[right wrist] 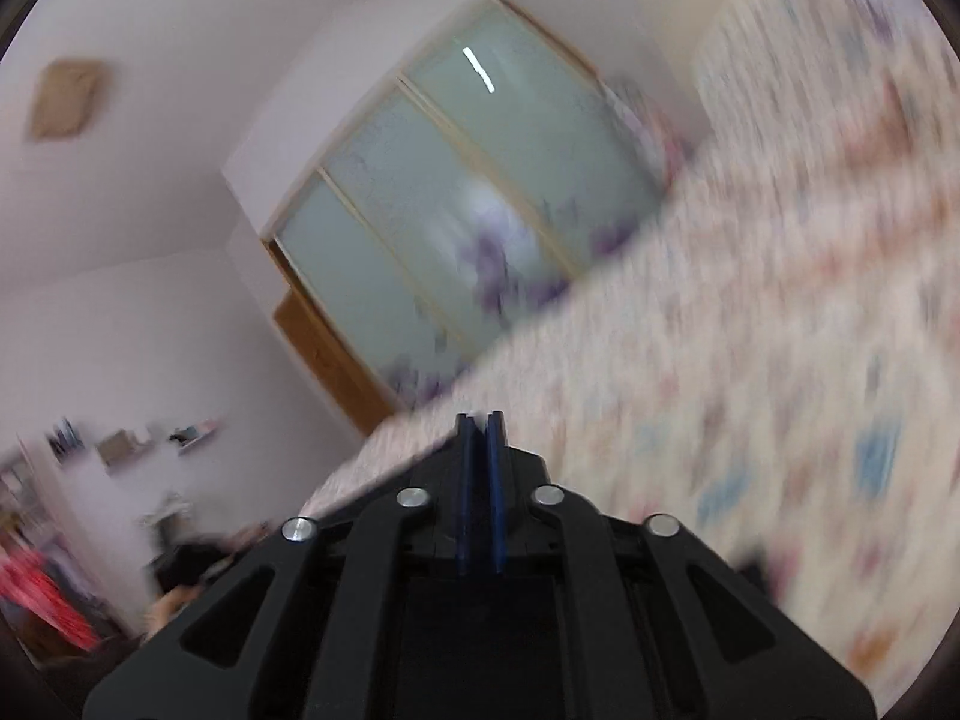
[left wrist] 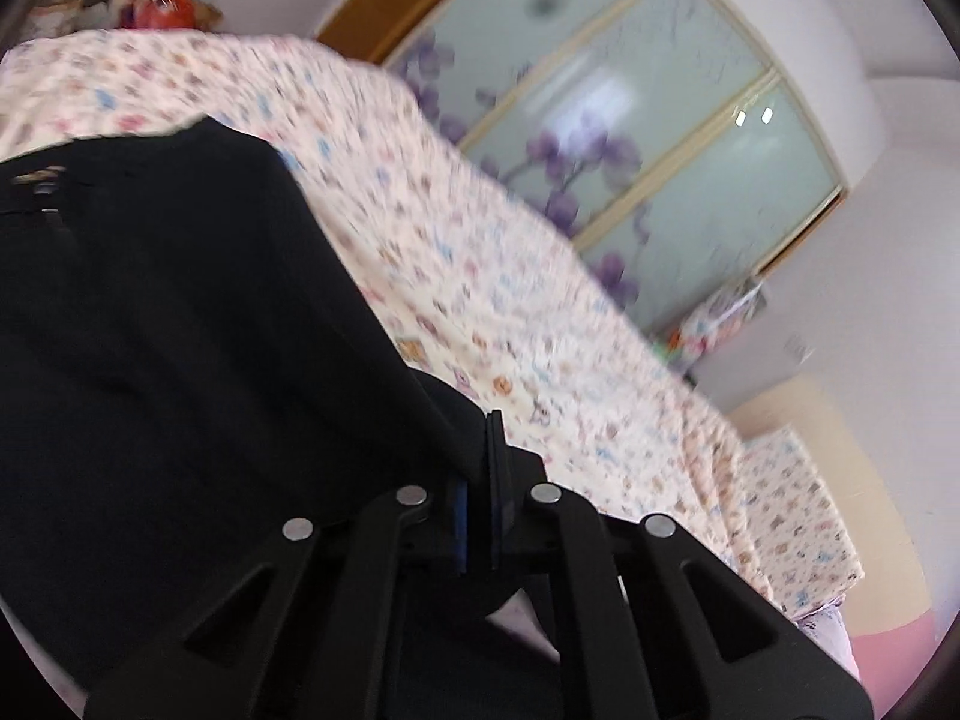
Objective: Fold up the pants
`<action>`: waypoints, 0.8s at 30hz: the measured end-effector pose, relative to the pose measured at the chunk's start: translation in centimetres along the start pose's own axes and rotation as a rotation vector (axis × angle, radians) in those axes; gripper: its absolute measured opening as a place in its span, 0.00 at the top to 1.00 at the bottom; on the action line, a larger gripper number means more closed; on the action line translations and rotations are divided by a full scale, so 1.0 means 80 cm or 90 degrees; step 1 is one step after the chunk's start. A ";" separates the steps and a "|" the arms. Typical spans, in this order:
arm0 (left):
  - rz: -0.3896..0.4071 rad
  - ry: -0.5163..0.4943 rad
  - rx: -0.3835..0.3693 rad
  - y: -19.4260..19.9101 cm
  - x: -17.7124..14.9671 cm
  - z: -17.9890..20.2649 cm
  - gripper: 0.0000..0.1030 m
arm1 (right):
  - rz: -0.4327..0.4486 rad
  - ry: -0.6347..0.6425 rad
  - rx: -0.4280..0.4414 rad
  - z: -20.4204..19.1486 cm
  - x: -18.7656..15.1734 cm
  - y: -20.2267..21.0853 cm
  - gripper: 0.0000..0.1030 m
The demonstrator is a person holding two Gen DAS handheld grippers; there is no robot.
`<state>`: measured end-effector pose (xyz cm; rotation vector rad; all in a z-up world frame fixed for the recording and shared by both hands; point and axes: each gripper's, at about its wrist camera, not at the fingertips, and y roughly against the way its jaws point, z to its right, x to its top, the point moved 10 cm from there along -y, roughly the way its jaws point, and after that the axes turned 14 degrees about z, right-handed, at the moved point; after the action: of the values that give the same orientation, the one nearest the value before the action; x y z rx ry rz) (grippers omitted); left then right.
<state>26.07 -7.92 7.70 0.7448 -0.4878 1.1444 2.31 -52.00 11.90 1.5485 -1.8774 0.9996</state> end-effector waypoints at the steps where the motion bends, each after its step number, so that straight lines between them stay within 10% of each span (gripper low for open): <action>1: 0.018 -0.007 -0.003 0.024 -0.007 -0.010 0.95 | 0.036 0.023 0.008 -0.005 0.016 0.012 0.98; 4: -0.023 -0.032 0.005 0.074 -0.067 -0.058 0.92 | -0.017 -0.021 -0.074 0.042 -0.007 0.042 0.98; 6: -0.080 -0.027 0.022 0.091 -0.112 -0.093 0.92 | -0.159 -0.033 -0.180 0.082 -0.068 0.070 0.98; 11: -0.124 0.019 0.027 0.105 -0.165 -0.140 0.90 | -0.237 -0.149 -0.182 0.055 -0.110 0.110 0.96; 13: -0.105 0.018 0.009 0.113 -0.156 -0.132 0.72 | -0.257 -0.156 -0.162 0.022 -0.111 0.101 0.96; 14: -0.087 0.012 -0.004 0.120 -0.151 -0.125 0.47 | -0.268 -0.151 -0.158 0.008 -0.112 0.094 0.92; 17: 0.001 -0.043 -0.034 0.149 -0.125 -0.105 0.11 | -0.295 -0.104 -0.150 -0.034 -0.114 0.052 0.28; 24: 0.063 -0.036 -0.107 0.171 -0.123 -0.108 0.04 | -0.337 0.104 -0.249 -0.025 -0.146 -0.108 0.50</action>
<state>9.59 -4.69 -1.07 0.6139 -0.6661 1.1606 13.18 -44.08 6.00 1.5449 -1.3404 0.4699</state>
